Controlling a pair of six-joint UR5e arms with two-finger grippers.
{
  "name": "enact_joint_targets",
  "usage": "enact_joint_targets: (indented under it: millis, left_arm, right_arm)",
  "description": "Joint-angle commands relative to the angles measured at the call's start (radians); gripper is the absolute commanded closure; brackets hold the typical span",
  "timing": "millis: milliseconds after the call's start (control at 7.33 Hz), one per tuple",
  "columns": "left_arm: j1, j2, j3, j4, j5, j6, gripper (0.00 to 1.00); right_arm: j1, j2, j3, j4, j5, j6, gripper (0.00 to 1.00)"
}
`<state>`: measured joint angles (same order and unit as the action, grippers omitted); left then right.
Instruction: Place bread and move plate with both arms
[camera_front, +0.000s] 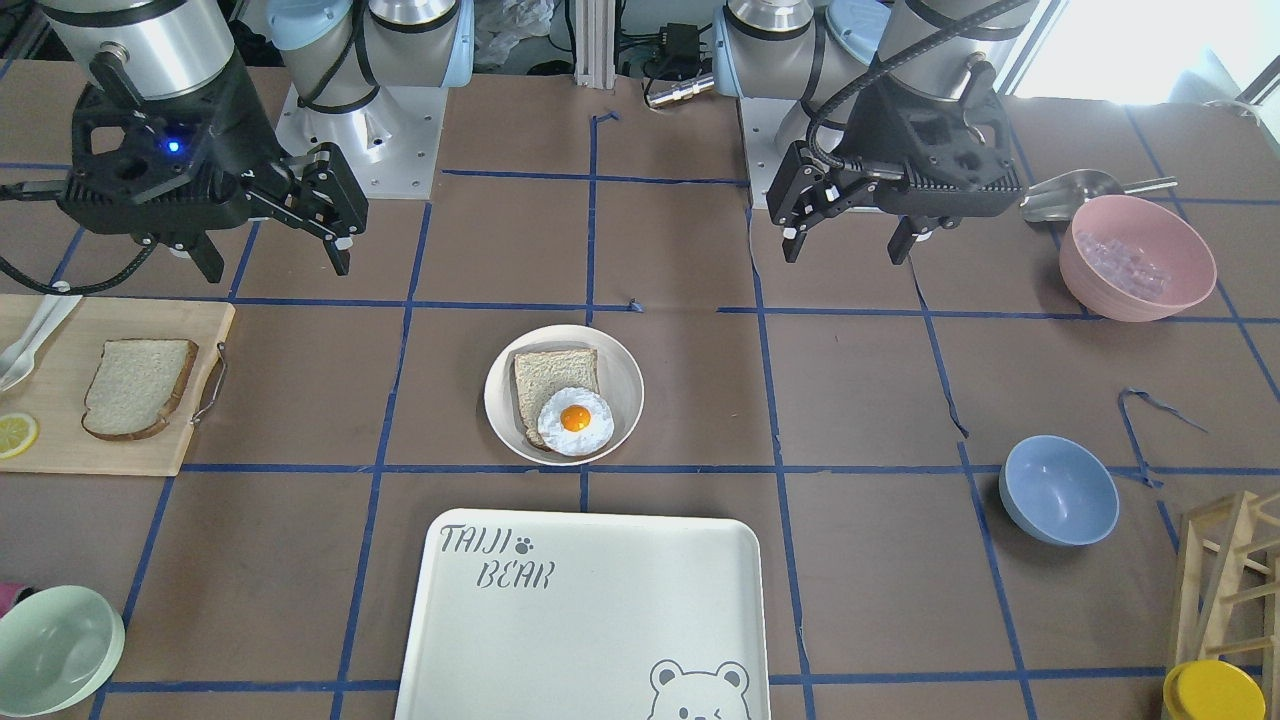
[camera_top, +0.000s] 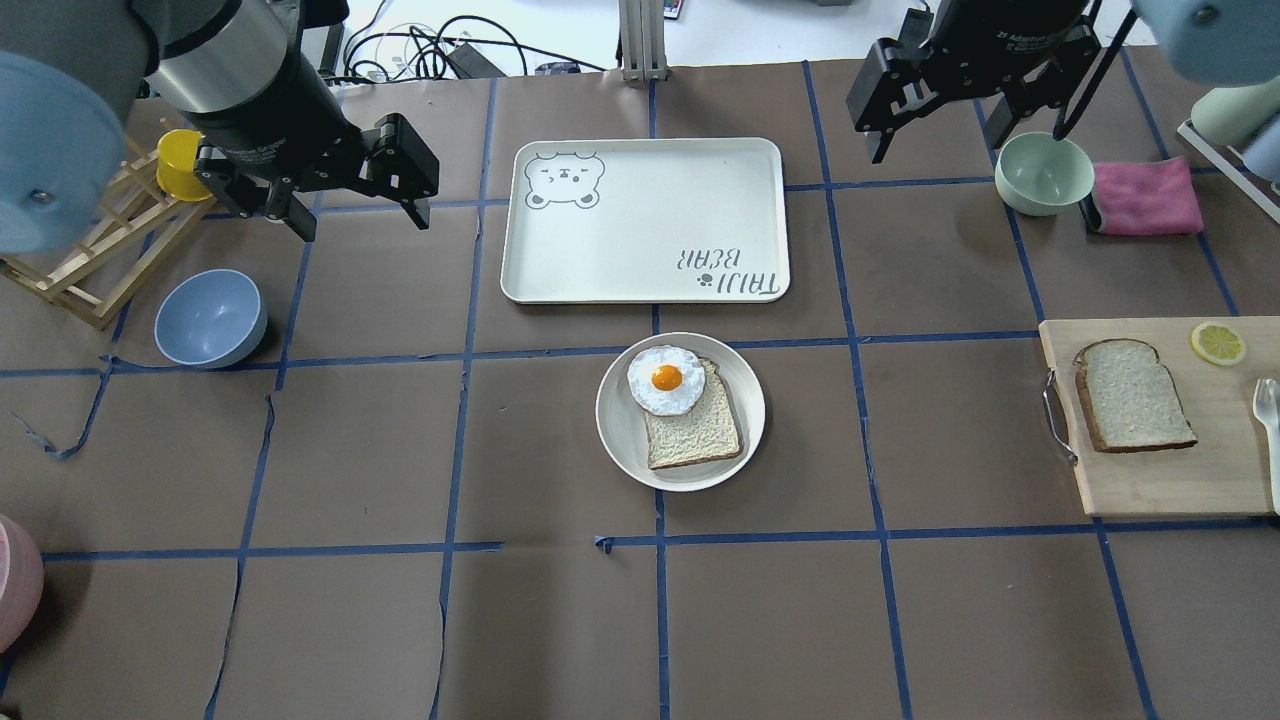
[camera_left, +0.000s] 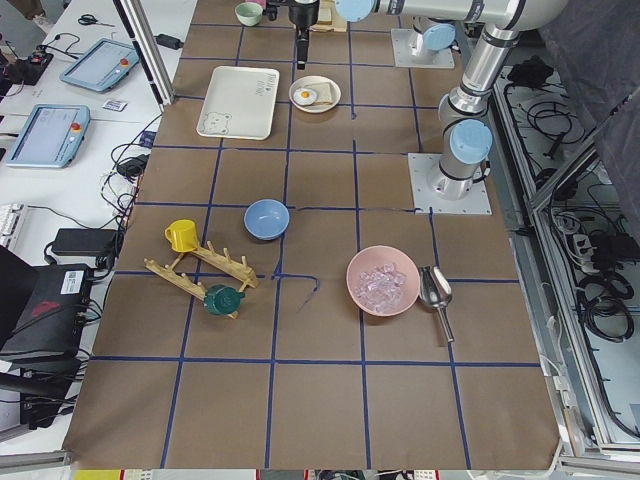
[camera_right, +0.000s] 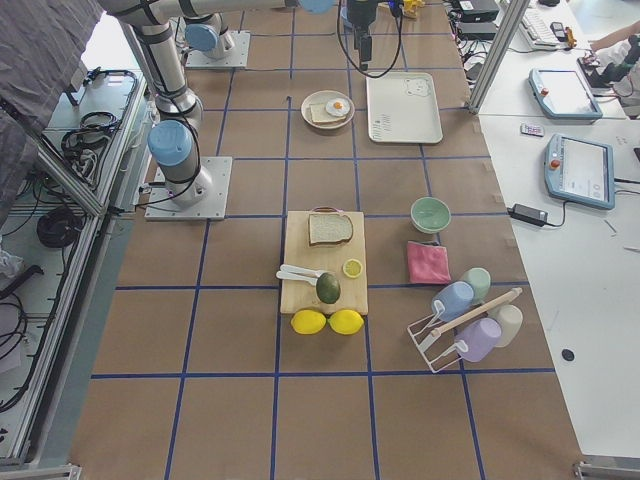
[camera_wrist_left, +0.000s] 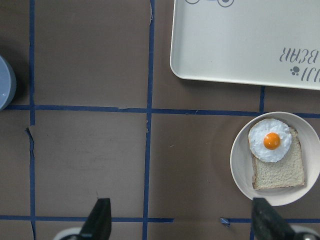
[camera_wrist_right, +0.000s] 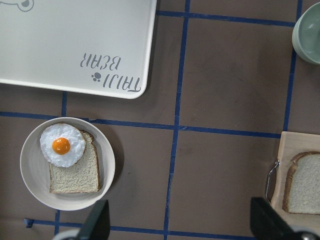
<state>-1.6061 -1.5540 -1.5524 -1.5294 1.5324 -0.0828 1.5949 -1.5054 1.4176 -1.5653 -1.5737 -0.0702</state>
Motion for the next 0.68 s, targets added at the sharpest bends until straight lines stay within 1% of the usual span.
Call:
enact_joint_targets:
  millis: [0,545]
  left_arm:
    - [0.0,0.0,0.0,0.0,0.0,0.0,0.0]
    - [0.0,0.0,0.0,0.0,0.0,0.0,0.0]
  right_arm:
    - [0.0,0.001,0.007,0.002,-0.023,-0.002,0.0]
    - [-0.001,0.001,0.014,0.011,-0.023,-0.003,0.0]
